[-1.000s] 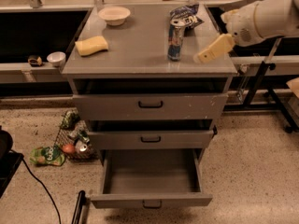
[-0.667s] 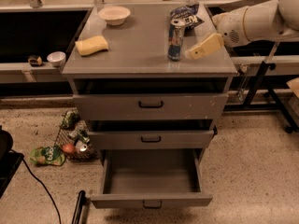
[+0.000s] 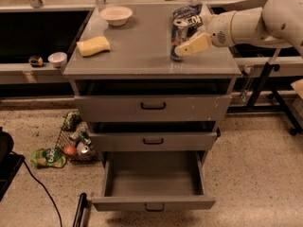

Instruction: Place redbull can into bottom drawer

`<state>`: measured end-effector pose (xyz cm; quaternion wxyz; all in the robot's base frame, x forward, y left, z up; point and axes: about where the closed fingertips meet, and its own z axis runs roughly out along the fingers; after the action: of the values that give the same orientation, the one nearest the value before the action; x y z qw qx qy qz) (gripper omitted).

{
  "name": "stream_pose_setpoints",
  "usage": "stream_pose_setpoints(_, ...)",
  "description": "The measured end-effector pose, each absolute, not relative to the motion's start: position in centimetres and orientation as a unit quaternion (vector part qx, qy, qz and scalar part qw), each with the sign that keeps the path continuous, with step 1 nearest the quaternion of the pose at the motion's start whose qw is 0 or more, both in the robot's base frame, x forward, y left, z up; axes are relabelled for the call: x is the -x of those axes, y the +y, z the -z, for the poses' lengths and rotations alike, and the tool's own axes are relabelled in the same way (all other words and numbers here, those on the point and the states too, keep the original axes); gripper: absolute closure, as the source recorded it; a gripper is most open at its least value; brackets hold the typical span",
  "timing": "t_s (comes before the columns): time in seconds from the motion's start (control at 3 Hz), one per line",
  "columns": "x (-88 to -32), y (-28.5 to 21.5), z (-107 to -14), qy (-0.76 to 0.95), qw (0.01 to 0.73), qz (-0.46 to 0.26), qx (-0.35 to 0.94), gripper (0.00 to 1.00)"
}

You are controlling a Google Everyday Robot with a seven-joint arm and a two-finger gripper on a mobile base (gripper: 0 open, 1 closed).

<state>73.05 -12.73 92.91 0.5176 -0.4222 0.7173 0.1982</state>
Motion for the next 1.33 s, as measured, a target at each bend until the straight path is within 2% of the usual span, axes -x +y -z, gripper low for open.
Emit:
stream_pose_setpoints(0.67, -75.8, -10.3, -92.1, 0.704, 0.542, -0.219, 0.402, 0.00)
stream_pose_setpoints(1.0, -76.6, -9.4, -91.7, 0.698, 0.552, -0.233, 0.393, 0.18)
stream_pose_setpoints(1.33, -76.9, -8.7, -91.7, 0.690, 0.561, -0.243, 0.387, 0.42)
